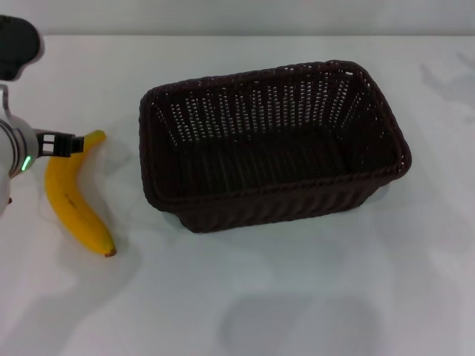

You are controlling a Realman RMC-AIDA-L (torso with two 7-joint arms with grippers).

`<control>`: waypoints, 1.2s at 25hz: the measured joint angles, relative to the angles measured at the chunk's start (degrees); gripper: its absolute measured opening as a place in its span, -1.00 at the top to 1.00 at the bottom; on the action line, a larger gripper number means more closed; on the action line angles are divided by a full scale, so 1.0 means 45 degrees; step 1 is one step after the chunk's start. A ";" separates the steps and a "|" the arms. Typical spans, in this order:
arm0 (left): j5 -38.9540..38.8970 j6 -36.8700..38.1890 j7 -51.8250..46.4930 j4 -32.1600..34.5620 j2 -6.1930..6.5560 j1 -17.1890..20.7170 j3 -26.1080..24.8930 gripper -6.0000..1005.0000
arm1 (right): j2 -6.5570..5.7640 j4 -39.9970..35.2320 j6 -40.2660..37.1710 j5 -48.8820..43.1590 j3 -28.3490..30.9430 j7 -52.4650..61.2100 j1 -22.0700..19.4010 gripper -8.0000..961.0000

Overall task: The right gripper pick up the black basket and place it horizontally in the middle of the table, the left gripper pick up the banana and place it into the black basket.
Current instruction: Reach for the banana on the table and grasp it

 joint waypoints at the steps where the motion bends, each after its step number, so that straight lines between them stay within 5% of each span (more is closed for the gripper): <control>1: 0.0001 -0.0003 -0.0076 0.0009 0.0000 0.0024 0.0024 -0.75 | -0.0001 0.0000 -0.0023 0.0000 0.0020 -0.0002 0.0001 -0.73; 30: 0.0006 -0.1762 -0.1232 -0.1752 -0.0031 0.0266 0.0211 -0.74 | -0.0020 0.0050 -0.0963 -0.0001 0.0501 -0.0122 0.0021 -0.73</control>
